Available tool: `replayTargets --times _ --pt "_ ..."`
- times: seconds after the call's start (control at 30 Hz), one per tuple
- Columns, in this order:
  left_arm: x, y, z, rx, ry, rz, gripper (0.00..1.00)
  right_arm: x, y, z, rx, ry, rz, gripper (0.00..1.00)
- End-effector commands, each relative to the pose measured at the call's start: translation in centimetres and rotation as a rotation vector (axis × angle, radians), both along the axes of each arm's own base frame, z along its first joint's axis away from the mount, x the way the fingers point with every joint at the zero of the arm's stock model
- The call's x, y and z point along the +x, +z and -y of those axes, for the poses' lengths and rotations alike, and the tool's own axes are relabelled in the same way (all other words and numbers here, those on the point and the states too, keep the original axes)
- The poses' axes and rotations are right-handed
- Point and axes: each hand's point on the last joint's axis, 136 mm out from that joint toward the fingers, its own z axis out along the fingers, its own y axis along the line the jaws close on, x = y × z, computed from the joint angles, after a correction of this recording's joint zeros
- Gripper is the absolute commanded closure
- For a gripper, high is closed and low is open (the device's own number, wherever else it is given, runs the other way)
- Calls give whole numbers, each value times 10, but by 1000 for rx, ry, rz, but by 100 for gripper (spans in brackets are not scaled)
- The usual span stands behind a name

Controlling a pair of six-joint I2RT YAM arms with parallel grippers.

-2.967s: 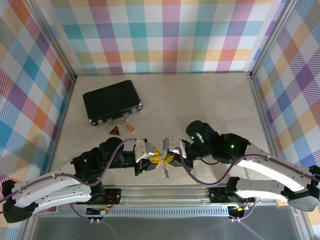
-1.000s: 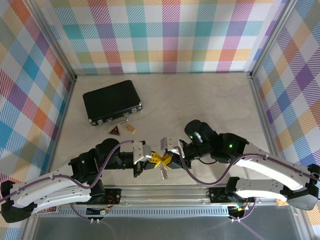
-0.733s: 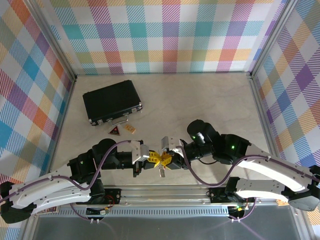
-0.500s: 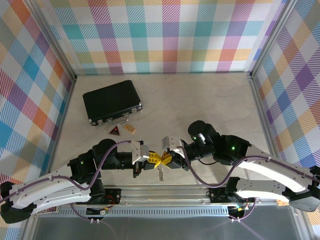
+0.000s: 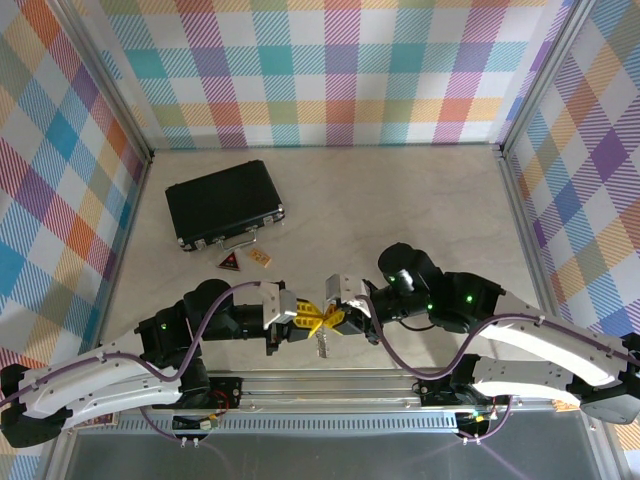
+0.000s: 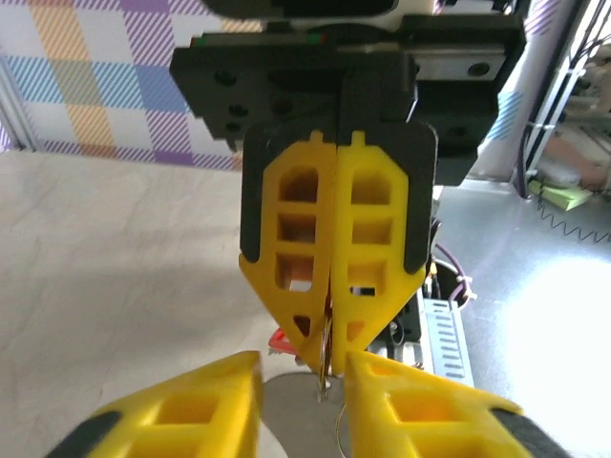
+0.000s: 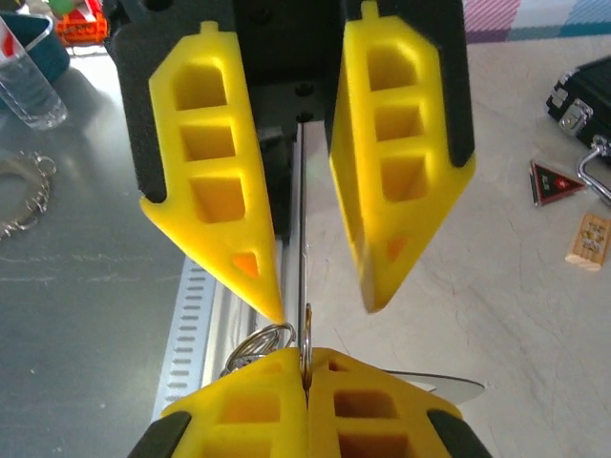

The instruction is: Put the keys on the keyring

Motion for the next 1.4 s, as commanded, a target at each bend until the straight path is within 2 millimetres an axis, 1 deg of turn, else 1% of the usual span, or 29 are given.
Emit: replayTargets --times 0.0,0.17,0.3,0.43,0.5,0.67,0.9,1.03,1.07,1.17,1.2,1.27,1.37 --pt "5 2 -4 30 35 12 67 0 9 3 -15 9 43 100" --pt "5 0 -1 31 32 9 67 0 5 2 -43 16 35 100" --pt "5 -2 5 37 15 3 67 0 2 0 -45 21 25 100" --pt "6 -6 10 40 8 -2 69 0 1 -2 -38 25 21 100" --pt "7 -6 12 39 10 0 72 -1 2 -4 -34 32 16 100" --pt "7 -5 12 26 13 5 86 -3 -5 -4 -56 43 -2 100" --pt "5 -4 13 12 1 4 100 -6 -7 -5 -58 56 -16 100" --pt "2 1 11 -7 -10 7 100 -7 -4 -6 -50 62 -19 100" --pt "2 4 11 -18 -11 10 100 -8 -2 -5 -43 64 -21 99" --pt "-1 11 7 -55 -17 15 100 -10 2 -4 -15 64 -27 83" --pt "-3 12 7 -65 -23 16 100 -11 4 -3 -5 62 -27 81" --pt "-6 18 5 -87 -37 16 100 -12 8 -2 19 58 -24 78" --pt "-10 22 5 -104 -57 14 100 -14 13 -1 45 60 -23 78"
